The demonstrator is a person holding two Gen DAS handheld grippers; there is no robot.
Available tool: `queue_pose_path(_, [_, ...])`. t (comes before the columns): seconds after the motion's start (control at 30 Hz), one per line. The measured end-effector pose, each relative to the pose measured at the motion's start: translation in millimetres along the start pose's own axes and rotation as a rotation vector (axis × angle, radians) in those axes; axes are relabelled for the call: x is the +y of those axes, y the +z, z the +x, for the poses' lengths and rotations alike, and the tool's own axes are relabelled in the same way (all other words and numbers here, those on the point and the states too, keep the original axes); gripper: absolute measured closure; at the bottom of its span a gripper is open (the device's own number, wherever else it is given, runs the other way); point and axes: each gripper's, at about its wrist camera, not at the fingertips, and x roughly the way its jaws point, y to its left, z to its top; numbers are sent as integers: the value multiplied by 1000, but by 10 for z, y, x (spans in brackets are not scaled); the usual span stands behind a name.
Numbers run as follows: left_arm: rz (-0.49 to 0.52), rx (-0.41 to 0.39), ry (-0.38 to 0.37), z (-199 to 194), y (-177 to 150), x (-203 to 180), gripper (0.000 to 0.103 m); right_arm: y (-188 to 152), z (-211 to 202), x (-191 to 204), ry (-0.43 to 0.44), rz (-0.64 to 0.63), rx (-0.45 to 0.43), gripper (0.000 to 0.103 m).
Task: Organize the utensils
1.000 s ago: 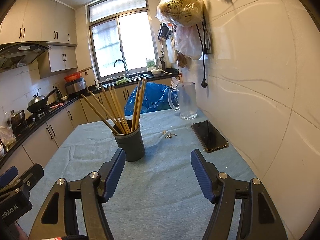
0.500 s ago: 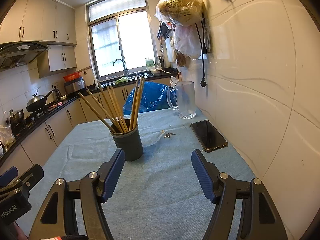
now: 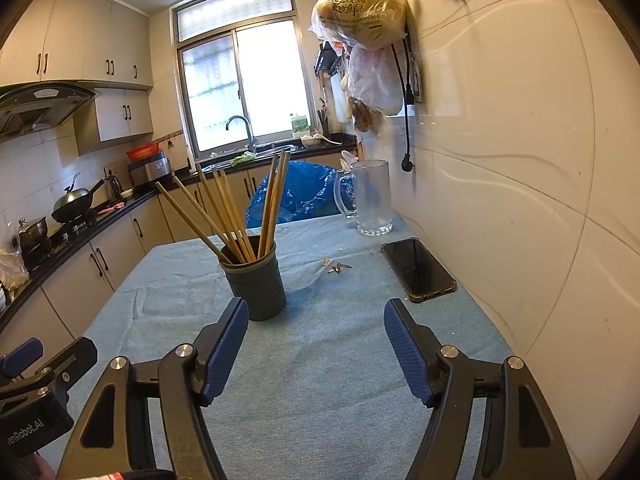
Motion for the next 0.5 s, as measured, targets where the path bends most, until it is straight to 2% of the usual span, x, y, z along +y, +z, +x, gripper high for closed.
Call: queue_pose_path(0.5, [-5,25,-8,32,-15,1,0,-38,3,22,-1,-13,1,27])
